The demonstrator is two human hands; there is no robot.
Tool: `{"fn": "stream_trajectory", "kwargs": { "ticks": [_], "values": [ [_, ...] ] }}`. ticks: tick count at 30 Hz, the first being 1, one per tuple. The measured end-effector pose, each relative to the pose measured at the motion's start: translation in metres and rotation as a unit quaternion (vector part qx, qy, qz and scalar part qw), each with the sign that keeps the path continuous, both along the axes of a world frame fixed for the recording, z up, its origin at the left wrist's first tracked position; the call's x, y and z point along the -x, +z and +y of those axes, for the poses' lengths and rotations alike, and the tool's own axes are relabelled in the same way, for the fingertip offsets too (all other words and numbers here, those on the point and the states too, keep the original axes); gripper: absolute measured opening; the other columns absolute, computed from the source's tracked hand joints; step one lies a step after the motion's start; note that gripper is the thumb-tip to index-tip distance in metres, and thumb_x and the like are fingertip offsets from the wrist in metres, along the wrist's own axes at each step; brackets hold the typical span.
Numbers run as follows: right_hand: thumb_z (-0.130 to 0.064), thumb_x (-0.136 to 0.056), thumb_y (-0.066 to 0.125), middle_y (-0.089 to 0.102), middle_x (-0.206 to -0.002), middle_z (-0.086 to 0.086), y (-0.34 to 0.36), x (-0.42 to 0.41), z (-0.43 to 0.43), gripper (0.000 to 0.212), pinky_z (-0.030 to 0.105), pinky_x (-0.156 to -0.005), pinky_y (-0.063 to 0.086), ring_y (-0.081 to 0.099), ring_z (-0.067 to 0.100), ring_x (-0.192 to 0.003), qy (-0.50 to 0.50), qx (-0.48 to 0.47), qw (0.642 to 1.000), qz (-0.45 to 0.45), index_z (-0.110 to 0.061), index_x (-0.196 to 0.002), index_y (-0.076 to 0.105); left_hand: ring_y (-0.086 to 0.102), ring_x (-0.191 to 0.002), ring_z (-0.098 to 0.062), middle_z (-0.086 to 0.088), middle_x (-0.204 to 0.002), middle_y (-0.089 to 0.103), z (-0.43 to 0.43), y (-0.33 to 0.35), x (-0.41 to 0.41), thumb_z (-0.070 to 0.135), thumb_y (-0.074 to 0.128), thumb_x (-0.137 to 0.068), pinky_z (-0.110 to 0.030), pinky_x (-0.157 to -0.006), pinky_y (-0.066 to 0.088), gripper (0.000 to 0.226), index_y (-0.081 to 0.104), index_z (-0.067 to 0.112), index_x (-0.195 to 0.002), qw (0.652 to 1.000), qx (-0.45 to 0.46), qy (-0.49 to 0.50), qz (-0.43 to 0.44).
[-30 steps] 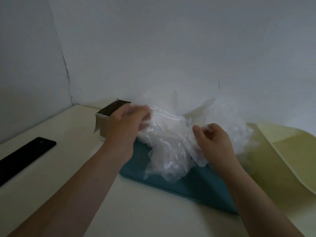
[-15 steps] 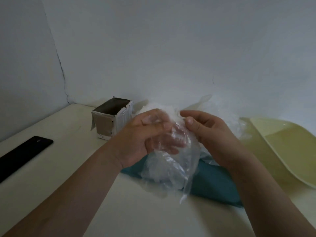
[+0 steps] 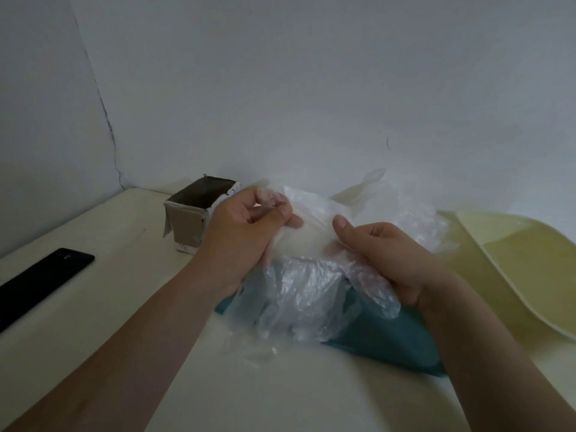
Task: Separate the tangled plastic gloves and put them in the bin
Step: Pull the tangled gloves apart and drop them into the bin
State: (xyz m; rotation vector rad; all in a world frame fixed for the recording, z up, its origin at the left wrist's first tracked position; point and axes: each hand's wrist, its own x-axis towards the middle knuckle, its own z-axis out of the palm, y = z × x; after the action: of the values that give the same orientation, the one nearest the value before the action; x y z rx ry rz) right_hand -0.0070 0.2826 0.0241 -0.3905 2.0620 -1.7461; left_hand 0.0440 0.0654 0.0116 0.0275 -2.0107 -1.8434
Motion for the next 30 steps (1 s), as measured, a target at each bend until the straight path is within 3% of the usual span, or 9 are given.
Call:
{"fn": "stream_trajectory", "kwargs": {
  "ticks": [3,7,9,12,16,19,23,26,30],
  "values": [
    [-0.069,-0.088,0.057,0.064,-0.070,0.019,-0.003,0.003,0.000,0.065,0.028,-0.059,0.053,0.062,0.028,-0.057,-0.027,-0.039,0.999,0.014,-0.009,-0.090,0.083,0.059,-0.056,-0.034,0.003,-0.092,0.081,-0.001,0.002,0.000,0.017,0.067,-0.102,-0.040,-0.065,0.056,0.006,0.071,0.013,-0.102,0.999,-0.029,0.033,0.007],
    [-0.078,-0.085,0.053,0.078,-0.111,0.004,-0.006,0.006,0.006,0.072,0.035,-0.097,0.052,0.074,0.019,-0.104,0.050,-0.029,0.997,0.053,-0.018,-0.118,0.077,0.042,-0.040,-0.012,0.009,-0.057,0.068,0.009,-0.002,-0.001,0.016,0.065,-0.103,-0.024,-0.048,0.041,0.014,0.070,0.004,-0.109,0.999,-0.031,-0.020,-0.010],
    [-0.052,-0.092,0.065,0.078,-0.110,0.009,-0.004,0.002,0.002,0.050,0.031,-0.085,0.057,0.075,0.021,-0.099,0.085,0.045,0.994,0.043,-0.010,-0.116,0.077,0.046,-0.041,-0.012,0.008,-0.058,0.068,0.015,-0.005,-0.002,0.017,0.067,-0.102,-0.027,-0.045,0.042,0.011,0.071,0.009,-0.107,0.999,-0.026,-0.030,-0.008],
    [-0.022,-0.090,0.069,0.074,-0.088,0.016,-0.004,-0.001,-0.009,0.024,0.031,-0.063,0.059,0.069,0.024,-0.070,0.030,0.136,0.990,-0.013,-0.003,-0.103,0.077,0.068,-0.062,-0.039,0.001,-0.079,0.078,0.019,-0.009,-0.004,0.026,0.069,-0.101,-0.047,-0.055,0.058,0.008,0.070,0.019,-0.105,0.999,0.010,-0.043,-0.013],
    [-0.019,-0.098,0.064,0.060,-0.061,0.003,-0.011,0.010,-0.007,0.015,0.019,-0.042,0.043,0.048,0.011,-0.044,-0.102,0.155,0.983,0.007,-0.011,-0.098,0.077,0.061,-0.047,-0.004,0.006,-0.061,0.070,0.004,-0.011,0.000,0.036,0.066,-0.102,-0.018,-0.048,0.047,0.008,0.067,0.029,-0.106,0.985,0.163,-0.017,-0.047],
    [-0.023,-0.101,0.063,0.049,-0.055,0.002,-0.013,0.018,0.006,0.017,0.017,-0.037,0.029,0.035,0.012,-0.038,-0.131,0.126,0.981,0.063,-0.014,-0.097,0.077,0.063,-0.056,-0.003,0.006,-0.068,0.072,-0.017,-0.018,0.009,0.044,0.063,-0.102,-0.021,-0.055,0.050,0.012,0.068,0.033,-0.101,0.954,0.279,-0.009,-0.107],
    [-0.043,-0.094,0.066,0.050,-0.056,0.012,0.000,0.017,0.024,0.030,0.021,-0.047,0.038,0.041,0.017,-0.044,-0.022,0.006,0.992,0.121,-0.018,-0.099,0.081,0.064,-0.078,-0.004,0.015,-0.081,0.068,-0.025,-0.025,0.015,0.050,0.065,-0.098,-0.022,-0.066,0.046,0.020,0.071,0.032,-0.090,0.911,0.396,0.047,-0.110],
    [-0.046,-0.088,0.070,0.074,-0.094,0.025,0.008,0.014,0.035,0.029,0.040,-0.085,0.056,0.070,0.033,-0.085,0.112,-0.099,0.977,0.152,-0.026,-0.104,0.083,0.068,-0.074,-0.004,0.012,-0.076,0.072,-0.012,-0.032,0.012,0.067,0.070,-0.078,-0.027,-0.067,0.055,0.040,0.072,0.028,-0.081,0.911,0.387,-0.034,-0.140],
    [-0.036,-0.093,0.069,0.066,-0.076,0.030,0.004,0.010,0.028,0.021,0.042,-0.067,0.052,0.058,0.028,-0.063,0.196,-0.158,0.951,0.179,-0.022,-0.100,0.083,0.069,-0.070,-0.016,0.006,-0.070,0.069,0.002,-0.055,0.011,0.044,0.082,-0.075,-0.031,-0.062,0.053,0.024,0.068,0.024,-0.072,0.884,0.420,-0.112,-0.174]
  ]
}}
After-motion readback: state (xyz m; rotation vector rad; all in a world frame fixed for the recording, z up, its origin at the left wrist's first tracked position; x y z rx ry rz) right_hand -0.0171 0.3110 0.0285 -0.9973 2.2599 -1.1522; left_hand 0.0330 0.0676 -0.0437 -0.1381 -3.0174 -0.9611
